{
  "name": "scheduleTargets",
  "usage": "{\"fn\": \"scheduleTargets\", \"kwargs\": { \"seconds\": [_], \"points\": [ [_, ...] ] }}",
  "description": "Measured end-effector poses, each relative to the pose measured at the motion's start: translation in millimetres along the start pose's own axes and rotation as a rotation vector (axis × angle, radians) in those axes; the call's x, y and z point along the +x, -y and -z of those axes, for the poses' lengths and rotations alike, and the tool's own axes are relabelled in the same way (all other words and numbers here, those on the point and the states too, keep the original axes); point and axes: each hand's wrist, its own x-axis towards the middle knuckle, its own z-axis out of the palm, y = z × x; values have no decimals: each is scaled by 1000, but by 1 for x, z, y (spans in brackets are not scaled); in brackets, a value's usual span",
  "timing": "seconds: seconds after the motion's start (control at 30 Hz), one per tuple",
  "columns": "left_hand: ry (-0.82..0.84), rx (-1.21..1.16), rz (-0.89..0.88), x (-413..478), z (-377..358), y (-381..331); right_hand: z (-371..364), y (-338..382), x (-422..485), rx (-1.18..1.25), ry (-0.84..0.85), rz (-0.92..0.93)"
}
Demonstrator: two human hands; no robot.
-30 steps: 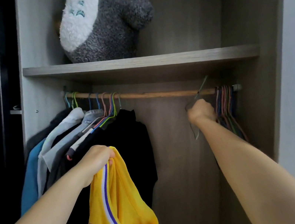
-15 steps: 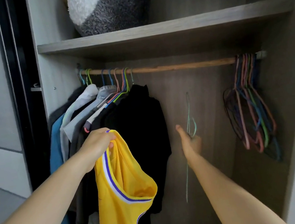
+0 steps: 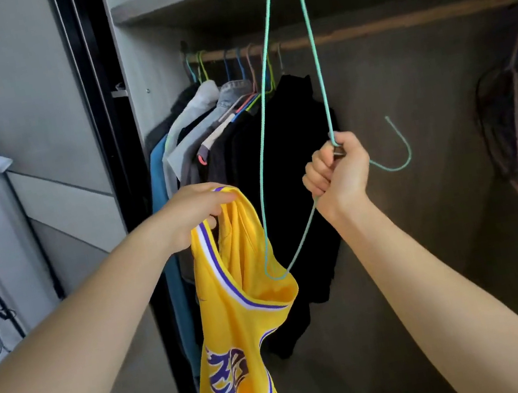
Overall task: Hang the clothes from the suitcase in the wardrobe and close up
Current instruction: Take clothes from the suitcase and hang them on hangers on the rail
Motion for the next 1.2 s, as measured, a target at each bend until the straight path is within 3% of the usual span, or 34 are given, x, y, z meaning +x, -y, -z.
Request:
{"fn": "scheduleTargets", "kwargs": {
  "seconds": [0.1,0.27,0.47,0.63,0.7,0.77,0.9,0.97,1.03,1.2],
  "points": [
    [39,-129,38,-12,9,-9,-10,-24,-8,9,25,-3],
    [-44,-285,85,-24,42,-16,6,-85,-25,-145,115,-94],
    [-371,-324,72,-29,94,11,21,-86,-21,-744,373,-204],
    [-595,85,23,-33,128,48,23,-64,-16,-1171,575,-128],
    [-585,210,-4,-38,126,54,19,-59,-16,-1372,643,-94],
    [-544,183,-4,-43,121,55,11,-53,-15,-1478,650,-52],
    [-362,-209,75,-46,119,46,-6,-36,-4,-1334,590,-55],
    [-277,-297,95,-47,120,43,-12,-30,-3,-1423,636,-90],
    [-225,-220,86,-46,122,45,-17,-26,-3,-1485,684,-100],
    [-221,59,38,-49,126,46,-30,-18,6,-1426,623,-87]
  ]
}}
